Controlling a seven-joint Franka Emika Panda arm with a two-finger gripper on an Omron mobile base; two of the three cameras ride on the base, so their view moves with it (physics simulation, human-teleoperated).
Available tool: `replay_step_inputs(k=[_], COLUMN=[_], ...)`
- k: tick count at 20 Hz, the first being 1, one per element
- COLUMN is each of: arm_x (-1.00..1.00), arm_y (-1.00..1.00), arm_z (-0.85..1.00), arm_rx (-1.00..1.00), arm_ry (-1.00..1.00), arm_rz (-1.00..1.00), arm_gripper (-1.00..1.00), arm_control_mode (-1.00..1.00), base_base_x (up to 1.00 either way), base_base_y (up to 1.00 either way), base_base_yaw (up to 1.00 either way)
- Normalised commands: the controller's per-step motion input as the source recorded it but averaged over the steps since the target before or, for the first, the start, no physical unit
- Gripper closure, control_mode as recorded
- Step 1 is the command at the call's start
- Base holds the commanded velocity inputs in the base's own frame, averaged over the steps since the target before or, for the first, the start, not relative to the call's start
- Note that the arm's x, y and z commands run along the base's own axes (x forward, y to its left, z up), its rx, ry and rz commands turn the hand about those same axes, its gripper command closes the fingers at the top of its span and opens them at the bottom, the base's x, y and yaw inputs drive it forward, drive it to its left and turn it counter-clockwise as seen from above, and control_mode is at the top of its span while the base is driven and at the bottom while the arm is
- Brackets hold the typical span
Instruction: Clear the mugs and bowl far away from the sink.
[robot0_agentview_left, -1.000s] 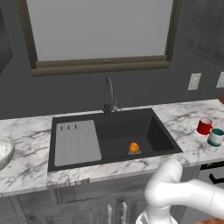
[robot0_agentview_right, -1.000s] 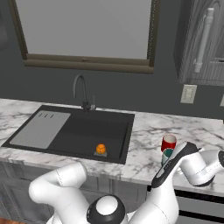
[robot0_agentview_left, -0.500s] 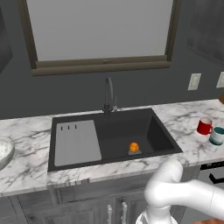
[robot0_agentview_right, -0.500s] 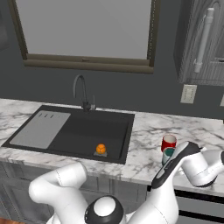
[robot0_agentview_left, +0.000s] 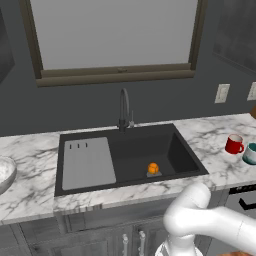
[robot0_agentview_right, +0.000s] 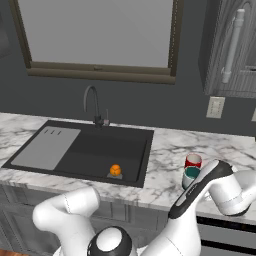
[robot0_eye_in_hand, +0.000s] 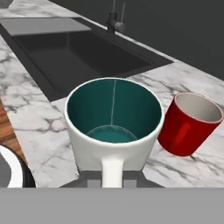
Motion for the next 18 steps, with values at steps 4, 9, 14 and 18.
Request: replay_step_inputs(k=[4,9,14,18], arm_x=[-0.34,-0.41,-0.38,-0.39], arm_y=[0.38,0.52,0.52,0.59], arm_z=[0.24,0.33,0.52,0.40], arm_rx=[0.00,0.00,0.00,-0.02], arm_ry=[-0.03,-0.06,-0.13,-0.18], arm_rz=[0.09,0.08,0.05,0.04], arm_gripper=[1.00,1.00,1.00,1.00], arm_control_mode=[-1.00,-1.00,-1.00,-1.00], base_base_x=[0.00,0.00,0.00,0.00], base_base_y=[0.00,0.00,0.00,0.00], base_base_yaw=[0.00,0.00,0.00,0.00])
